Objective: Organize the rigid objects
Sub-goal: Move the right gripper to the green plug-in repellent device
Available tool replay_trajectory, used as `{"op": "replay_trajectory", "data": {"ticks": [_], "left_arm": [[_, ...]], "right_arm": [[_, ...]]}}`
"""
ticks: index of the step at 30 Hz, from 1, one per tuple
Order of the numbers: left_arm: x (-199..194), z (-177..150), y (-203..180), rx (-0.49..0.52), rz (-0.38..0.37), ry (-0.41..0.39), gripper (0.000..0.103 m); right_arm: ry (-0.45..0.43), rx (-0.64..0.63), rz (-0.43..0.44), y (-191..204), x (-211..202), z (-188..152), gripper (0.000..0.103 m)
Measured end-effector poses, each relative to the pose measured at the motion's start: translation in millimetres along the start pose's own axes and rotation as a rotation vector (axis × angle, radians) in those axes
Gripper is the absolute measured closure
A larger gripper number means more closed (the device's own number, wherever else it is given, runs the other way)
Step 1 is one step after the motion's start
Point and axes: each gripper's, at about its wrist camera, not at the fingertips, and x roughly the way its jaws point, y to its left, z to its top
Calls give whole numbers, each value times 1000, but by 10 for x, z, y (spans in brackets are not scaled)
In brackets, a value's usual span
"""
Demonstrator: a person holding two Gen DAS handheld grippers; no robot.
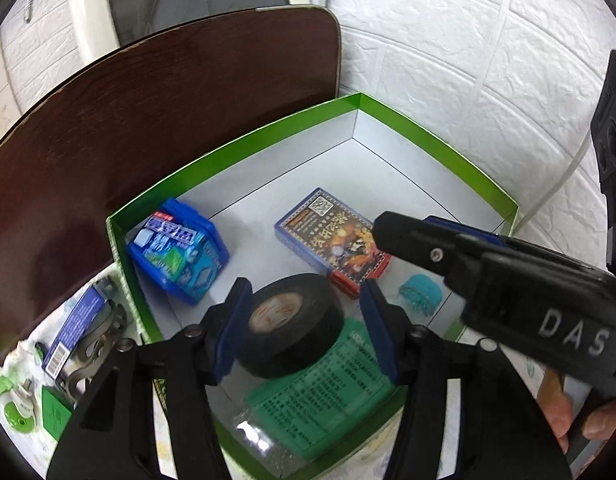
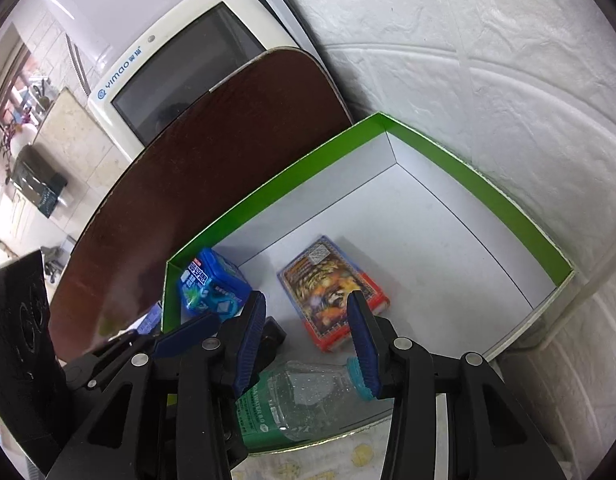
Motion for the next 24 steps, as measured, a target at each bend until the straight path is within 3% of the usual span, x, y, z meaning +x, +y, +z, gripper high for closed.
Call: {"op": "replay_trajectory", "data": {"ticks": [10,13,24], "left_arm": [[-736,-303,489,-100,48,-113,36],[-1012,-519,800,-145,139,-161,30],[-1674,-1562,2265,-468,395,-193,30]], "right_arm": [[-5,-41,36,357,-120,-111,58],[4,-76,57,580,-136,-177,58],[151,-275,139,1714,274,-741,58]]}}
